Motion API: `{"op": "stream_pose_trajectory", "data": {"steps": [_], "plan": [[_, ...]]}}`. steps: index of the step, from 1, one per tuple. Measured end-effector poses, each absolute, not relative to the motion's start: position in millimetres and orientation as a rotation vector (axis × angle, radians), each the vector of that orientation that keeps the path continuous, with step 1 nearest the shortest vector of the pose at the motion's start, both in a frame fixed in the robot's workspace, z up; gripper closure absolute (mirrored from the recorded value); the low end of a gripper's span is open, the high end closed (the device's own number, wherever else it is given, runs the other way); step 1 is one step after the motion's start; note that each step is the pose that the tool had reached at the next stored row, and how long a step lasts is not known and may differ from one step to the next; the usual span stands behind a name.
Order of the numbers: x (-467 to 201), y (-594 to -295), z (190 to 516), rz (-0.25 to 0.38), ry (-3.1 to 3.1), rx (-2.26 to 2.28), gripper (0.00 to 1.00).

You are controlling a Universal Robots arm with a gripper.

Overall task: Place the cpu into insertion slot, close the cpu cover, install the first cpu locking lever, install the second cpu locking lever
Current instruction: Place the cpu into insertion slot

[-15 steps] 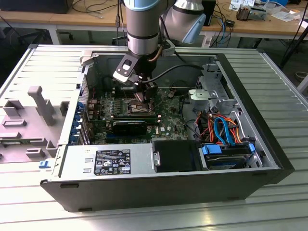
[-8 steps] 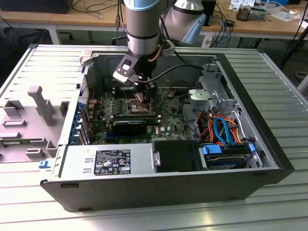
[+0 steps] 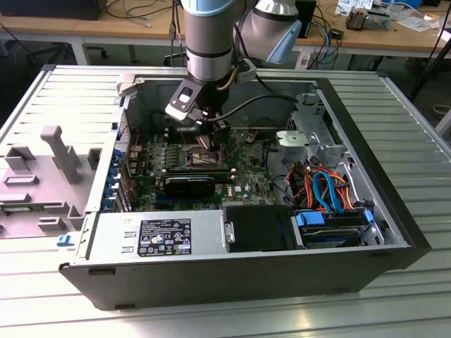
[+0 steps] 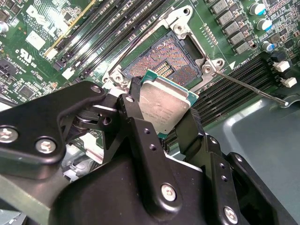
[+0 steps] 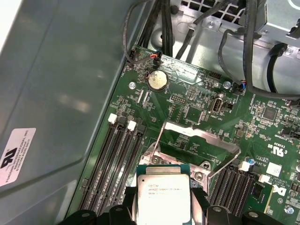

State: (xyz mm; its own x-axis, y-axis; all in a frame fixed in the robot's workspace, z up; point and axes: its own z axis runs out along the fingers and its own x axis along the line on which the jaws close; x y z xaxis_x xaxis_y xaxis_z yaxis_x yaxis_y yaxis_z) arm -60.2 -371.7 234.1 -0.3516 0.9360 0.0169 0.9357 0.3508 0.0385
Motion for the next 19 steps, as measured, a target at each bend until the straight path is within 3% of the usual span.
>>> {"op": "stream_pose_trajectory", "data": {"steps": [19], "plan": [[-60.2, -371.7, 233.6, 0.065, 2.563, 1.802, 0.45]]}}
